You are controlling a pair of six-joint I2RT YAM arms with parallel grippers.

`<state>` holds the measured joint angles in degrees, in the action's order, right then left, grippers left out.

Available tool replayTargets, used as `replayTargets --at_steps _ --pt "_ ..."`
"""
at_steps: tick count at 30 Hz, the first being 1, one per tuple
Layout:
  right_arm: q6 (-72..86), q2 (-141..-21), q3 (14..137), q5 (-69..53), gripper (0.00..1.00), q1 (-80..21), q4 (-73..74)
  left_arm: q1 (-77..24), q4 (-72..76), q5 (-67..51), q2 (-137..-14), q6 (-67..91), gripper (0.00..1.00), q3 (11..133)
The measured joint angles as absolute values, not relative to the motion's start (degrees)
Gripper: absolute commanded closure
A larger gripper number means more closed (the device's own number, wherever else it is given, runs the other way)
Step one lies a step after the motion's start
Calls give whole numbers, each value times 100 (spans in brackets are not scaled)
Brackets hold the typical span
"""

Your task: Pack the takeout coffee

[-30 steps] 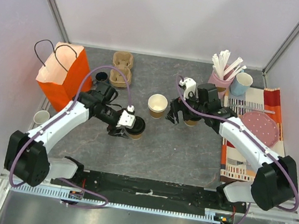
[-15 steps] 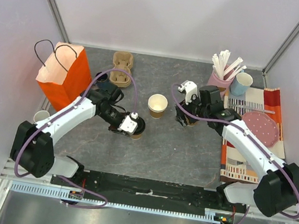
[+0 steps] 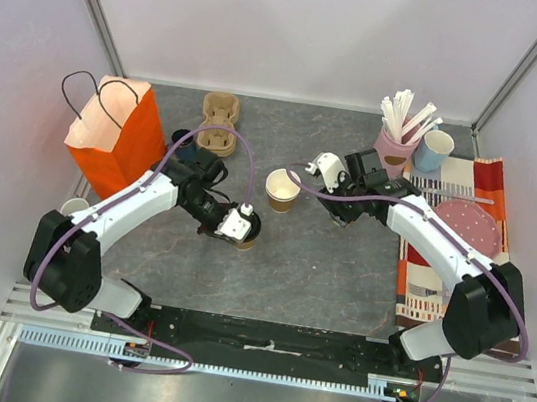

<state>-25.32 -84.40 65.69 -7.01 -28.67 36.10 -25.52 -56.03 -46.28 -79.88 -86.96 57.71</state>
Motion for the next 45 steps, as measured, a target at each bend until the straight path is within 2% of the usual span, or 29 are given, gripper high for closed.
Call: replayTargets --at_steps 6,11,20,31,35,39,45 --pt "-2700 -8597 6667 -414 49 -2867 3745 -2639 -5607 -4530 -8053 -8696 84 5815" --pt "-2749 -8667 6781 -333 50 -2867 3774 -2650 -5607 -4482 -8141 -8696 98 5867" --pt "-2714 -8519 7054 -493 48 -2814 3811 -2683 -5607 -4381 -8184 -8700 98 5937" --pt "-2344 -8427 7074 -445 47 -1990 3778 -2904 -5618 -4508 -8200 -8722 98 6248" --pt "-2279 -8270 7072 -454 45 -1981 3771 -2917 -5898 -4397 -8298 -8805 57 6495" --pt "-2237 -8195 7072 -471 45 -1981 3728 -2886 -6180 -4209 -8311 -8875 51 6729" --pt "-2224 -8193 7048 -526 45 -1981 3715 -2729 -6466 -3896 -8309 -9037 55 6707"
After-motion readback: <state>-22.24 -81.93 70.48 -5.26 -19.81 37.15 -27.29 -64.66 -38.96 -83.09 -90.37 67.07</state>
